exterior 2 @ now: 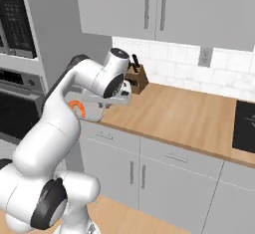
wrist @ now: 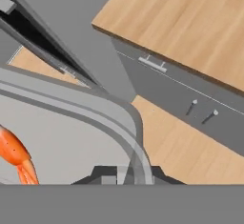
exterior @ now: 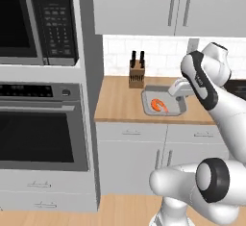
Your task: Take the meat container that has the shrimp and place it on the second highest rack of the freezer. Then take the vegetable container that has the squashs and place it on the highest rack of the freezer.
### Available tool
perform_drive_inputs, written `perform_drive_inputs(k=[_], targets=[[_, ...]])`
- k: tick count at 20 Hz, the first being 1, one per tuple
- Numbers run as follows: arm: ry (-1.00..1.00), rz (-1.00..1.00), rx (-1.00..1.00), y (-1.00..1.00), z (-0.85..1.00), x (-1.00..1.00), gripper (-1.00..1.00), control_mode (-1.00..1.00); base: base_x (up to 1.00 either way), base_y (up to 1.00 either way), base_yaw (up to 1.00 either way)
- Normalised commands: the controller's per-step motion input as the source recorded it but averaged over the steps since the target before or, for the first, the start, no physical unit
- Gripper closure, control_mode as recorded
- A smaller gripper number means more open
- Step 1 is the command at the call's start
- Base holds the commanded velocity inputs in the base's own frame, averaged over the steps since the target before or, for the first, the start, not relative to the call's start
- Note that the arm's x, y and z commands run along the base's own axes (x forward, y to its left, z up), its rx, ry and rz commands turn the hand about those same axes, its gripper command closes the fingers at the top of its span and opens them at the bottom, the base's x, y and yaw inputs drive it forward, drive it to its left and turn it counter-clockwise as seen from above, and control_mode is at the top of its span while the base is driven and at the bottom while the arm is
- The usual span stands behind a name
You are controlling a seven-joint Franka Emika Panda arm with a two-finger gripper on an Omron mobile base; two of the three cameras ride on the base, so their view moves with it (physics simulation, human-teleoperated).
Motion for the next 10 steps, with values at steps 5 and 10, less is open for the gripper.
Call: perform_drive_inputs(k=[5,10], targets=[[0.0,0.0,0.0,0.0,0.0,0.0,1.0,1.0,-0.04,0.02,0.77],[0.0,0.0,0.0,0.0,0.0,0.0,1.0,1.0,-0.01,0.0,0.95]])
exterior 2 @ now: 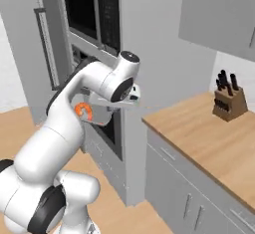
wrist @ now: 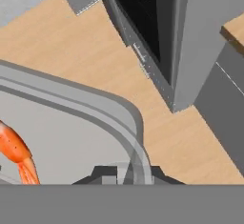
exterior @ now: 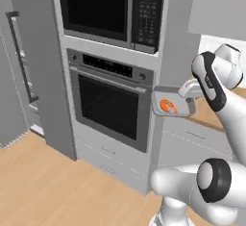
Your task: Take the meat container that has the shrimp and place it on the second highest rack of the freezer. Then take the vegetable container that has the squashs and place it on the highest rack of the freezer.
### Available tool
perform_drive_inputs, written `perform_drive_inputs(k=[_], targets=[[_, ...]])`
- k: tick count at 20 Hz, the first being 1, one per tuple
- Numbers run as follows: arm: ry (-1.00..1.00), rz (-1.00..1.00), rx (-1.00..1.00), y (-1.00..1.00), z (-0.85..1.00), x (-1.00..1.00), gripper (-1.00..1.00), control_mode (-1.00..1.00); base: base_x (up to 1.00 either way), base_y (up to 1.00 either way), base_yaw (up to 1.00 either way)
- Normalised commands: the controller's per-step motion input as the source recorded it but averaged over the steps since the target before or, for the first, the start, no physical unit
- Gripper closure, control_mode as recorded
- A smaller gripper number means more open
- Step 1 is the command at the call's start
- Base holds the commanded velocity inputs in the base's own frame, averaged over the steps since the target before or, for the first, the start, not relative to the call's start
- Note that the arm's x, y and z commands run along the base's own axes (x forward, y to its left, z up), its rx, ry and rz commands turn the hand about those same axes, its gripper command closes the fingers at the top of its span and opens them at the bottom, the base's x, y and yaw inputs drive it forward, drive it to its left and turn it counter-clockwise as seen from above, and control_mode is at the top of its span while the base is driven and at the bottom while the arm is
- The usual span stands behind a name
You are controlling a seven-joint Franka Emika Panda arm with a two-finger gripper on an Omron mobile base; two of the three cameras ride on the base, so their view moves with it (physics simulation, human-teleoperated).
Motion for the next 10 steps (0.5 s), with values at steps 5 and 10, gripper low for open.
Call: perform_drive_inputs(k=[5,10], targets=[[0.0,0.0,0.0,0.0,0.0,0.0,1.0,1.0,0.0,0.0,1.0],[0.0,0.0,0.0,0.0,0.0,0.0,1.0,1.0,0.08,0.14,0.92]])
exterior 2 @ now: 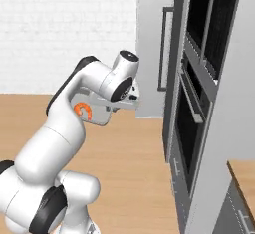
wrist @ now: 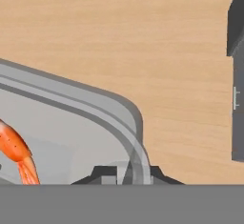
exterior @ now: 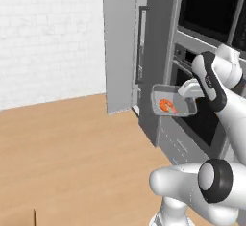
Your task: Take the meat container that has the shrimp and place it on the second highest rack of the freezer. Then take the vegetable container that has the squashs and place it on the highest rack of the freezer.
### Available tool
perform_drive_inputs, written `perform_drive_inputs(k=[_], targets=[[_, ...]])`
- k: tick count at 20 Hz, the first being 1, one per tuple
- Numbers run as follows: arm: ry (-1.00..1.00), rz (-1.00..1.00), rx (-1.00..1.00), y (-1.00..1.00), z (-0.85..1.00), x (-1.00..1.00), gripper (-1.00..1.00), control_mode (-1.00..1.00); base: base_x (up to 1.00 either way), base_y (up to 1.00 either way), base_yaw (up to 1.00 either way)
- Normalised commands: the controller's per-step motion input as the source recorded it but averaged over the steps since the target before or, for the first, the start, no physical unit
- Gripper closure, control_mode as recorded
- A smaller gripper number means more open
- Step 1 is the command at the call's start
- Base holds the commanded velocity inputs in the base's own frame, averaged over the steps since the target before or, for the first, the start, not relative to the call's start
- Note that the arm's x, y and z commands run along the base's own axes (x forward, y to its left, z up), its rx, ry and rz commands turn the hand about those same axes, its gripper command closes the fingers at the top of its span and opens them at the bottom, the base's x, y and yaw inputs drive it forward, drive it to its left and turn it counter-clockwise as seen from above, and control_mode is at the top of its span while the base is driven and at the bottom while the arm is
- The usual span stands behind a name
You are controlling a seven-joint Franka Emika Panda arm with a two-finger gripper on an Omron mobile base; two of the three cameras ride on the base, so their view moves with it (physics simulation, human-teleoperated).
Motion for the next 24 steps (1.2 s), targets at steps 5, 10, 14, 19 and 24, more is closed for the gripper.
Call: perform_drive_inputs(k=[5,10,14,19,24], targets=[[0.0,0.0,0.0,0.0,0.0,0.0,1.0,1.0,0.45,0.37,0.59],[0.0,0.0,0.0,0.0,0.0,0.0,1.0,1.0,0.97,0.17,0.04],[0.0,0.0,0.0,0.0,0.0,0.0,1.0,1.0,1.0,0.23,0.0],[0.0,0.0,0.0,0.0,0.0,0.0,1.0,1.0,1.0,0.33,-0.18],[0.0,0.0,0.0,0.0,0.0,0.0,1.0,1.0,1.0,0.4,-0.29]])
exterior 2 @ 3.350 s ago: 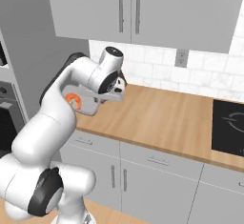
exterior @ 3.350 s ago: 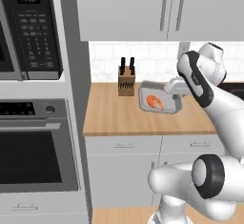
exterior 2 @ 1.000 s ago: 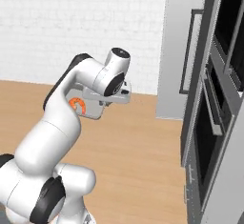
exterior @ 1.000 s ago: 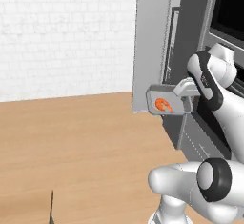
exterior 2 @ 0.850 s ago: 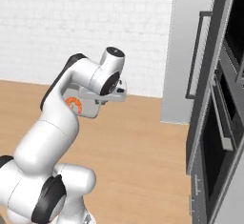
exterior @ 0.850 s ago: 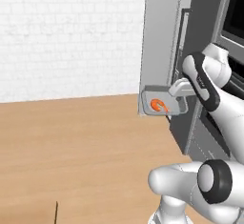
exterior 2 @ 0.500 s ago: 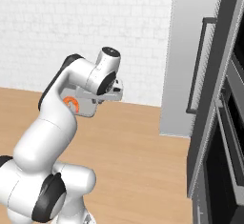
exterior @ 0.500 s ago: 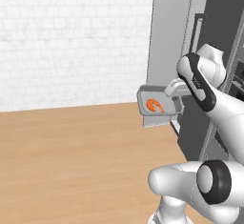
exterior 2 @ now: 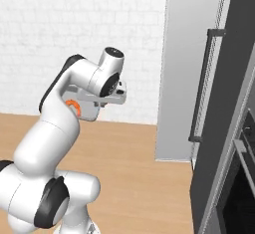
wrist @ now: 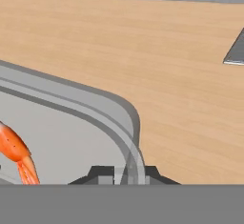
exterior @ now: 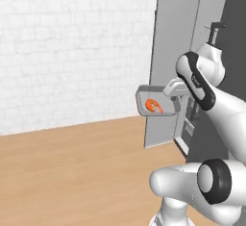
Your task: Take the meat container that has the shrimp and place it on the second highest rack of the freezer. Then take the vegetable container that has the squashs and place it on the highest rack of the freezer.
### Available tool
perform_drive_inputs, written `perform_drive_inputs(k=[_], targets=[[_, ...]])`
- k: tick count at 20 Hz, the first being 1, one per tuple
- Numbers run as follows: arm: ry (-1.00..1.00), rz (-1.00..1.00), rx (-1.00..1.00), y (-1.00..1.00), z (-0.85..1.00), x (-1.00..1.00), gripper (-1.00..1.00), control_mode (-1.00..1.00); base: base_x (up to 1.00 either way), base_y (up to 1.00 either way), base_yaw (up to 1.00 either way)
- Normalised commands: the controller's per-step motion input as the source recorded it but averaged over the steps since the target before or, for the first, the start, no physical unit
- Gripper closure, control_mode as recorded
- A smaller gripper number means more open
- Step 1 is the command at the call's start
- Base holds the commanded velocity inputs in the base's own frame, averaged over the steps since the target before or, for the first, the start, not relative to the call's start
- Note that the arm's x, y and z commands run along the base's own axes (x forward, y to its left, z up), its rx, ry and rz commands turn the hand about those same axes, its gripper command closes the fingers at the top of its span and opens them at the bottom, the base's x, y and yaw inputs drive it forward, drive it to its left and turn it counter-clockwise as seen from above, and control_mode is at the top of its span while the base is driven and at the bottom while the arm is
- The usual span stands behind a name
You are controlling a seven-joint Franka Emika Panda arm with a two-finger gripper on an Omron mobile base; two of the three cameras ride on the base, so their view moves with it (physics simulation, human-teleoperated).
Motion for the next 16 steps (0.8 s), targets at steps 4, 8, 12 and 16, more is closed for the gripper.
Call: perform_drive_inputs(k=[4,8,12,16], targets=[[0.0,0.0,0.0,0.0,0.0,0.0,1.0,1.0,1.0,0.45,-0.31],[0.0,0.0,0.0,0.0,0.0,0.0,1.0,1.0,0.93,0.49,-0.34],[0.0,0.0,0.0,0.0,0.0,0.0,1.0,1.0,0.54,0.53,-0.4],[0.0,0.0,0.0,0.0,0.0,0.0,1.0,1.0,0.61,0.56,-0.44]])
